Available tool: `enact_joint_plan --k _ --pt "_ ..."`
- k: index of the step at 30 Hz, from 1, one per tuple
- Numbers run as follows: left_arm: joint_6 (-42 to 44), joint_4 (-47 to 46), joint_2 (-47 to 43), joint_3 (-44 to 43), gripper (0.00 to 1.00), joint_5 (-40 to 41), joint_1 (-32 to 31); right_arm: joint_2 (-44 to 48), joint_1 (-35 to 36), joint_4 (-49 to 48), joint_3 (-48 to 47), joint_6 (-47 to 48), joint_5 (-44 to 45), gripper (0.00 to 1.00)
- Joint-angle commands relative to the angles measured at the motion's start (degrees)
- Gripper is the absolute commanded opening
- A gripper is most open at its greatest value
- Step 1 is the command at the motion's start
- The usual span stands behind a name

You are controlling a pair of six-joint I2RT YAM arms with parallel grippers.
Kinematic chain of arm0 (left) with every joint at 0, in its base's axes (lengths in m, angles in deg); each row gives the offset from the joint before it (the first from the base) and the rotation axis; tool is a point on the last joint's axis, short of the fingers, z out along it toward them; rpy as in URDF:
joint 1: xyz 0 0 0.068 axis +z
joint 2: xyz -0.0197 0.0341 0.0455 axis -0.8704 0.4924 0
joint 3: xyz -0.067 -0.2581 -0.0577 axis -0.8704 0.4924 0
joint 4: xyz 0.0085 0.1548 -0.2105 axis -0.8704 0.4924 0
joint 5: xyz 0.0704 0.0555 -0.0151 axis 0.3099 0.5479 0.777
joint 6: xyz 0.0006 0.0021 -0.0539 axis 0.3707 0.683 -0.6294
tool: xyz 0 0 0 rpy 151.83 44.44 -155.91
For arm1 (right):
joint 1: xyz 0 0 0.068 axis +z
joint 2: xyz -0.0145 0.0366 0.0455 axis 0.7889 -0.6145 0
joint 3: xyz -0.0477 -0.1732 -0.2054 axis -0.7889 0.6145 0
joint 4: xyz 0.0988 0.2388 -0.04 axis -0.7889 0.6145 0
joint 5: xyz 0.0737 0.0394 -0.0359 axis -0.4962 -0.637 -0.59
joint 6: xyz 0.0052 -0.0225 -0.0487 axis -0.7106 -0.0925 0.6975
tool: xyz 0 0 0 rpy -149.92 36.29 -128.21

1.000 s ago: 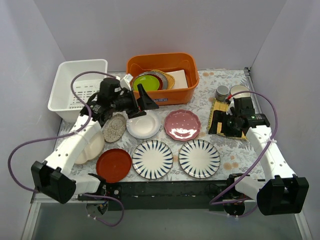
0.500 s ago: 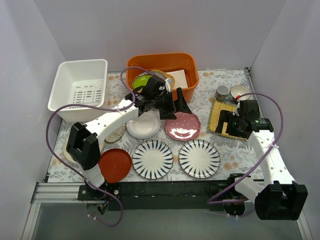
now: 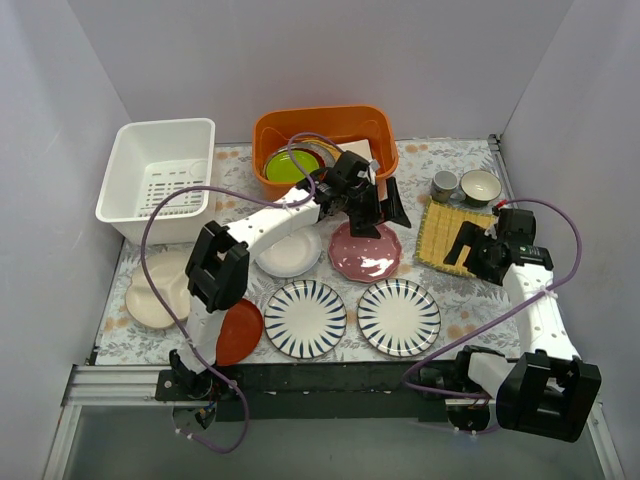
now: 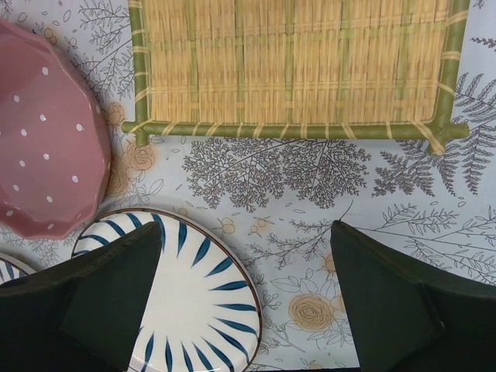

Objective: Place the plates into the plastic bin on the countertop
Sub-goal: Pick up the plate from the corner of the board.

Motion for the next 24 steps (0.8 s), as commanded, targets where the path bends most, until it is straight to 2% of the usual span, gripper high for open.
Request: enact_joint_plan --k 1,9,15,24 --pt "0.2 1.1 1.2 -5.2 0.98 -0.4 -2.0 -1.5 -1.0 -3.3 0.0 -1.1 -1.5 0.98" --pt "0.7 5.0 9.3 -14.6 0.96 1.6 -3.8 -5.4 -2.5 -3.2 -1.7 -1.2 0.4 0.97" --pt "-1.0 2.9 11.7 -16.4 0.95 3.1 -4.9 -8.9 -3.3 -1.9 -5.4 -1.7 1.7 0.97" --pt "-2.5 2.8 18.9 -23.7 0.93 4.5 -5.7 -15.2 -10.1 -0.9 -8.7 -4.3 -2.6 0.97"
